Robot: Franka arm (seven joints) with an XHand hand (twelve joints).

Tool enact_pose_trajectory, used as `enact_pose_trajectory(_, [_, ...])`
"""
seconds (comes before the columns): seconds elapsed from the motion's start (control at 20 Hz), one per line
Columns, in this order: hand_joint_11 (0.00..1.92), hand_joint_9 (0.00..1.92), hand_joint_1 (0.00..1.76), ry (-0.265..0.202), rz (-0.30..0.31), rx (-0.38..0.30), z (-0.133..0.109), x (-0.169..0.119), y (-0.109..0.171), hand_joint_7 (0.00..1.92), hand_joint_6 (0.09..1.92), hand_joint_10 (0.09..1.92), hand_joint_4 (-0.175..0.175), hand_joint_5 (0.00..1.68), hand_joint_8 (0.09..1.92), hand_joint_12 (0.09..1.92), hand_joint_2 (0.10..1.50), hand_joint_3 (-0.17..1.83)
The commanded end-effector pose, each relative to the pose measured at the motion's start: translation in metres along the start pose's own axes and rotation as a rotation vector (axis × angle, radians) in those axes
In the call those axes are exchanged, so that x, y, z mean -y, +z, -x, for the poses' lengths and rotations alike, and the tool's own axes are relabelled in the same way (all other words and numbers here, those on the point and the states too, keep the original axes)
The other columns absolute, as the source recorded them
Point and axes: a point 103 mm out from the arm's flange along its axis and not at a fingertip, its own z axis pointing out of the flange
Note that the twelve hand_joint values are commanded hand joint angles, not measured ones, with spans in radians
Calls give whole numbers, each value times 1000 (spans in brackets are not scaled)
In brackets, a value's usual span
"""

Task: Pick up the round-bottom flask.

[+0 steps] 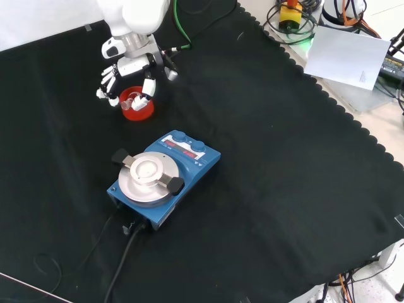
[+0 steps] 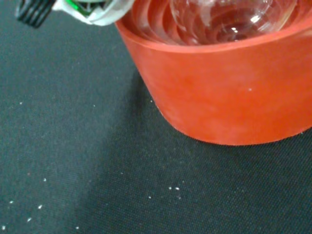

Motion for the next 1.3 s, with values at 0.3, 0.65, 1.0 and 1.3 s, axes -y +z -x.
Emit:
enact_pose_trajectory(0.3, [155,507,951,1,34,14,-1,1,5,301,667,612,61,937,568,1339,605,650])
enact_pose_trajectory(0.65, [234,612,1114,-6,95,21,-3,5,-5,407,742,559,175,1237,545,1313,657,683])
enact_pose_trajectory(1.0, [263,647,1119,0,126,-12,-1,11,-22,443,778,552,175,1235,547,1315,629,742])
enact_pose_trajectory(1.3, [273,656,1119,2,148,-48,-3,21,-39,451,781,552,175,1232,549,1314,631,739])
